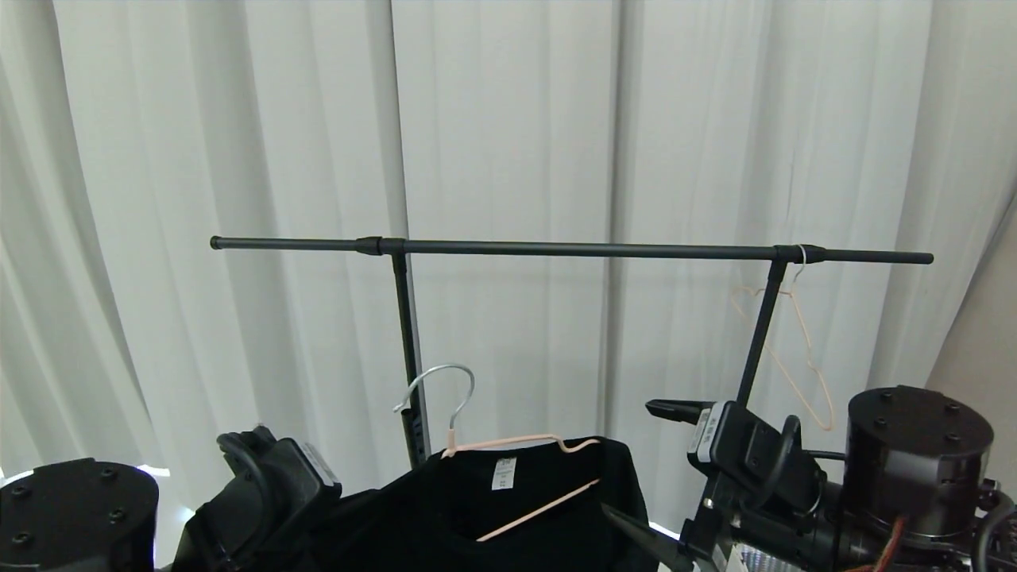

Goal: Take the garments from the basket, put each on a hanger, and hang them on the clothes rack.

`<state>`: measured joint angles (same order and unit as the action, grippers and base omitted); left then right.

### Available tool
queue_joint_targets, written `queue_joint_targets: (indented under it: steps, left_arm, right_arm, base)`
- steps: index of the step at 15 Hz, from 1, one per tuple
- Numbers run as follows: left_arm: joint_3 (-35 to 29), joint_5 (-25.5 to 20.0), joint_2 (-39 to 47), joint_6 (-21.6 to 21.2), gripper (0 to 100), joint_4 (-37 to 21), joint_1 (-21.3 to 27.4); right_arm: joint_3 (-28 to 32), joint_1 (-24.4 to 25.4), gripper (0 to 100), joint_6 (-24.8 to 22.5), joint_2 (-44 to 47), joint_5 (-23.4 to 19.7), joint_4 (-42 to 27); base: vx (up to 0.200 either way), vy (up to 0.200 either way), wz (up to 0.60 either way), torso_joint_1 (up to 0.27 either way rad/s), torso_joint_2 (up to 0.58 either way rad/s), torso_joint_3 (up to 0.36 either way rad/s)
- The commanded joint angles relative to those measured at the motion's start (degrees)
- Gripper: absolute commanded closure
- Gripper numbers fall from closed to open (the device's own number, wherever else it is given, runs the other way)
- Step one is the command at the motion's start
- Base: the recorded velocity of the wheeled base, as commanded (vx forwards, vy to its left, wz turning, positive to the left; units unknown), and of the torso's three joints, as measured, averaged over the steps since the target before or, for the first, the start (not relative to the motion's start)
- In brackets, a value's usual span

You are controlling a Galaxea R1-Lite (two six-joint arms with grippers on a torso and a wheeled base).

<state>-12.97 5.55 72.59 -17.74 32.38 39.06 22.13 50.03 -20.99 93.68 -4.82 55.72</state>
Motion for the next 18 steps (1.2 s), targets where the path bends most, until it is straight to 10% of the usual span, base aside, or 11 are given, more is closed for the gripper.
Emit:
queue_joint_targets:
  steps: [1, 5, 12, 18]
  left_arm:
    - [0.2, 0.0, 0.5, 0.1, 100, 0.1, -0.3]
    - [3.1, 0.1, 0.6, -0.4, 100, 0.1, -6.2]
    - [3.0, -0.8, -1.2, -0.4, 100, 0.1, 11.9]
    - [2.9, -0.9, -1.0, -0.5, 100, 4.5, 14.4]
  right_arm:
    - [0.0, 0.0, 0, -0.5, -1.8, -0.4, -0.5]
    - [0.5, 0.1, 0, -5.3, -8.8, -5.6, -13.8]
    - [13.7, 1.5, 0, -5.5, -7.0, -13.0, -32.4]
    - [17.9, 6.0, 0, -5.4, -1.8, -15.0, -37.8]
  base:
    - [0.0, 0.0, 0.0, 0.0, 0.0, 0.0]
    - [0.0, 0.0, 0.0, 0.0, 0.0, 0.0]
    - [0.0, 0.0, 0.0, 0.0, 0.0, 0.0]
    - [0.0, 0.0, 0.0, 0.0, 0.0, 0.0]
